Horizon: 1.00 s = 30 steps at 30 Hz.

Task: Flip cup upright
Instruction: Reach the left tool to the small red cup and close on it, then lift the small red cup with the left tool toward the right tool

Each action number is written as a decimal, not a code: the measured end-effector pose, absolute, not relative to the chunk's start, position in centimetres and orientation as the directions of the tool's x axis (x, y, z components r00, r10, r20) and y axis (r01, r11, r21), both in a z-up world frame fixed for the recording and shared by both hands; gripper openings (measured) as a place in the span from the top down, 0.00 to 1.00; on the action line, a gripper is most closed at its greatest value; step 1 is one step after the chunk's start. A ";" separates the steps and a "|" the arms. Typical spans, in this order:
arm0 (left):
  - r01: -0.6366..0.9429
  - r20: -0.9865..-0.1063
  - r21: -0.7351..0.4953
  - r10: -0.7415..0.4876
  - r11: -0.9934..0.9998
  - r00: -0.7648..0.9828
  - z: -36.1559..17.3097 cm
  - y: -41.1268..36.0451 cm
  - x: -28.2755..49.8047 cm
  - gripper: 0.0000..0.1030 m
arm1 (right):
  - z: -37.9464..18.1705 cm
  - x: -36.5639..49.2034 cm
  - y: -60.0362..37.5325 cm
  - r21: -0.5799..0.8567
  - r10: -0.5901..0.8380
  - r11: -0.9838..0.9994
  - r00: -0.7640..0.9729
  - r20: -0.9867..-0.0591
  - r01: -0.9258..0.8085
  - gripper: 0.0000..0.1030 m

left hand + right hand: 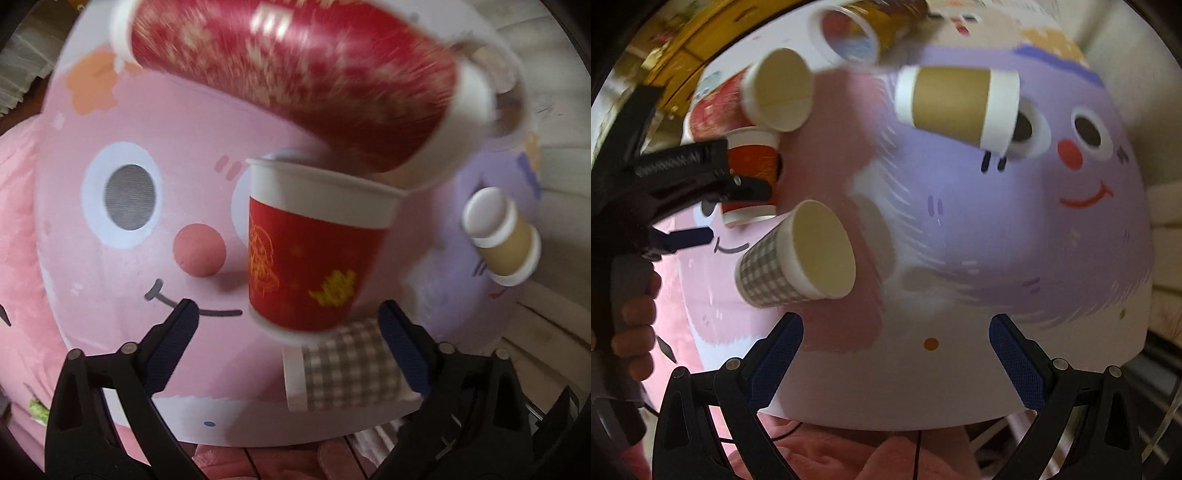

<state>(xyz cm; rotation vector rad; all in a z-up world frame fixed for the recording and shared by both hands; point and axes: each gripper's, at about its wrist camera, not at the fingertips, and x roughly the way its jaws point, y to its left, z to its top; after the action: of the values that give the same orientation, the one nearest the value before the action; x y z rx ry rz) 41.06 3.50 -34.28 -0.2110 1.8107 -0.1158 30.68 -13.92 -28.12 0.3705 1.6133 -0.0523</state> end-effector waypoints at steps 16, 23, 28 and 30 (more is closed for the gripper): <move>-0.051 -0.941 -0.169 -0.176 0.984 -0.290 -32.9 4.9 43.4 0.83 | -34.2 32.4 -14.0 0.147 0.204 0.921 -0.126 -0.971 0.361 0.01; -0.060 -0.950 -0.180 -0.189 0.982 -0.249 -28.5 5.8 42.5 0.86 | -34.3 31.7 -14.3 0.193 0.232 0.920 -0.076 -0.970 0.340 0.01; -0.066 -0.960 -0.134 -0.146 0.989 -0.241 -28.0 5.9 41.6 0.74 | -35.1 30.7 -14.5 0.213 0.238 0.934 -0.055 -0.970 0.286 0.01; -0.061 -0.962 -0.115 -0.127 0.991 -0.241 -27.7 6.5 41.6 0.40 | -35.9 30.9 -14.6 0.209 0.235 0.935 -0.063 -0.970 0.286 0.01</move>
<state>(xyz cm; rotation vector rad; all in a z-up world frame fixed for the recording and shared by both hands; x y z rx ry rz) 41.57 6.51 -27.67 -0.1374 1.8151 -0.0616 30.87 -14.56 -35.88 0.4044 1.6485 -0.0430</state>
